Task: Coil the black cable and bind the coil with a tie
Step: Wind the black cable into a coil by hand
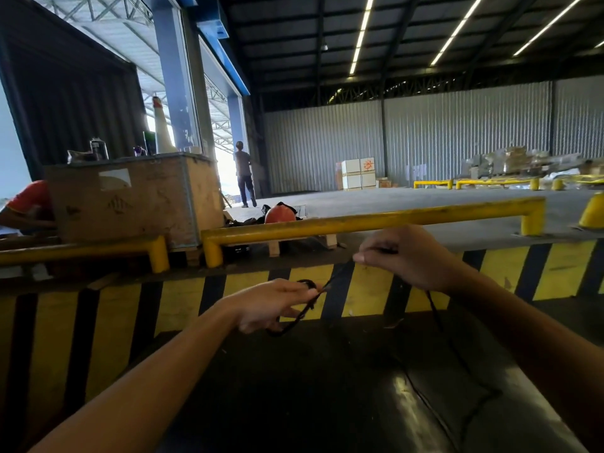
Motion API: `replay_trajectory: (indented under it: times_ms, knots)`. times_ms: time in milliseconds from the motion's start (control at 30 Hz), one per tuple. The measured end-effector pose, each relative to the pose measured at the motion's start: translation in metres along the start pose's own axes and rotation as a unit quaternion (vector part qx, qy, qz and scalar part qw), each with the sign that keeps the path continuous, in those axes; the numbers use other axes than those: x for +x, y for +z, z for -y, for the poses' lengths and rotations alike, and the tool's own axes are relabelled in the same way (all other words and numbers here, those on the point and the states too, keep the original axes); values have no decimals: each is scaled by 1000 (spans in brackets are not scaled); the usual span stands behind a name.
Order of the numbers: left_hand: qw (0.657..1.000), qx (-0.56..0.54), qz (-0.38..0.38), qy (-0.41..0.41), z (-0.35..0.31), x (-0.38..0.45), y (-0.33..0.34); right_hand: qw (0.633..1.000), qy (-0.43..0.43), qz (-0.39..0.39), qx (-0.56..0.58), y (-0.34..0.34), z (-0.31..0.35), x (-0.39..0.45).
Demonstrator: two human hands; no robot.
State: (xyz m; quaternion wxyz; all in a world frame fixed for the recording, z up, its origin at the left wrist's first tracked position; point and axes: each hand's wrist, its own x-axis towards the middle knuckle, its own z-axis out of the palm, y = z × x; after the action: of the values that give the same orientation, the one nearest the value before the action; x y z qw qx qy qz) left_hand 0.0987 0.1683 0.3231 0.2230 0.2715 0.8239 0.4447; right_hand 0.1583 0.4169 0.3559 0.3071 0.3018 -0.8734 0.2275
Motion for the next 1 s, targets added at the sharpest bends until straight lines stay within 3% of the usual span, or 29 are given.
replay_trajectory:
  times_ms: [67, 200, 333, 433, 567, 667, 733, 833, 900, 1000]
  knots:
    - [999, 13, 52, 7, -9, 3, 10, 998, -7, -56, -2, 0, 1, 13]
    - [990, -68, 119, 30, -20, 4, 20, 991, 46, -120, 36, 12, -9, 23]
    - [977, -144, 148, 56, -25, -1, 18, 987, 111, -94, 61, 41, -24, 14]
    - [972, -164, 152, 71, -23, -3, 17, 989, 142, -10, 34, 64, -29, 1]
    - [956, -246, 97, 124, -29, -3, 13, 973, 145, 133, 119, 87, -10, -22]
    - [936, -309, 57, 160, -34, 1, 5, 932, 143, 307, 127, 103, 14, -31]
    - [933, -316, 33, 169, -35, 4, -1, 914, 130, 372, 101, 101, 27, -31]
    - [958, -241, -58, 143, -29, 6, -9, 932, 72, 350, 67, 73, 36, -27]
    - [982, -95, -125, 101, -22, 3, -11, 957, 31, 287, 32, 47, 34, -22]
    - [988, 99, -112, 37, -14, -3, -6, 982, 3, 185, 35, 12, 21, -9]
